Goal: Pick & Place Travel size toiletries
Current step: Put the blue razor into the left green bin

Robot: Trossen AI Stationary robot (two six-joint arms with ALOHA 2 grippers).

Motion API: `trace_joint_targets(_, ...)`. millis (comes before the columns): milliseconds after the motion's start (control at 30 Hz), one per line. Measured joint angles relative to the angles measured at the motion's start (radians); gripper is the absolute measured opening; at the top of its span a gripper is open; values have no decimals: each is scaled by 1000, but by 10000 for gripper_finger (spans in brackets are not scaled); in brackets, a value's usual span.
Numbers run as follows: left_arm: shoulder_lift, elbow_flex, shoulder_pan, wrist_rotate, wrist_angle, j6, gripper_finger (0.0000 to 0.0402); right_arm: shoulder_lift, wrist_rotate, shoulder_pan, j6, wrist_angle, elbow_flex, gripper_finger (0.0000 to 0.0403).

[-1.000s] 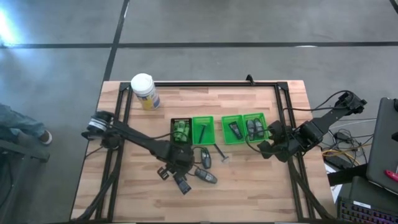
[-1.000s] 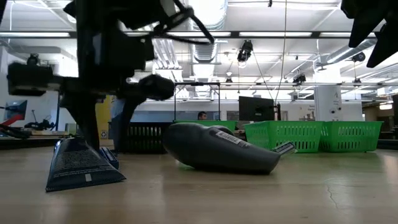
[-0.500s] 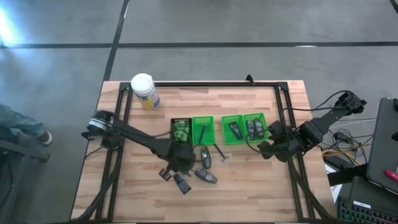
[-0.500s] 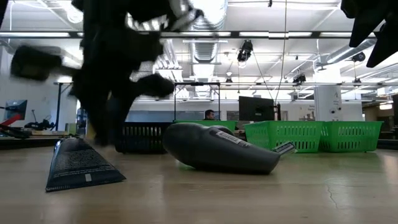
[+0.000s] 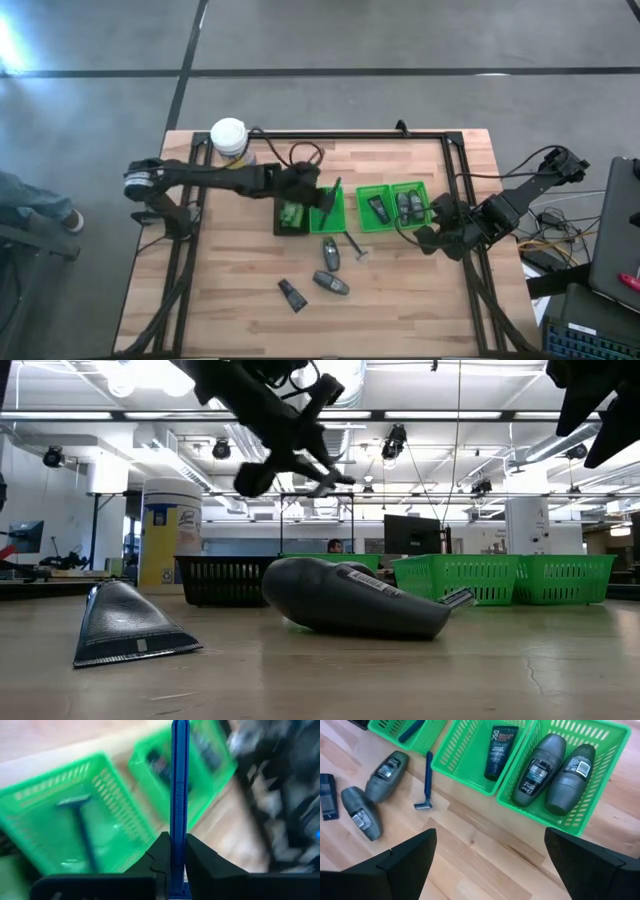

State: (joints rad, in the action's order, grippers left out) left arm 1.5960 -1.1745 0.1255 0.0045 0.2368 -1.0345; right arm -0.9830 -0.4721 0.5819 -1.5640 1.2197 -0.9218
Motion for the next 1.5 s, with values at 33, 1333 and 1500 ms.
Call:
trace_joint_targets(33,8,7,12,1,-22,-33,39,0,0,0,-5,-4,0,368)
trace_joint_targets(1333,-406,18,-441,-401,487,143,218,-848,236,-329,341,-511,-290,281)
trace_joint_targets(1500,-414,18,-441,-393,505,144,218,-951,265,-366,339,-413,-367,263)
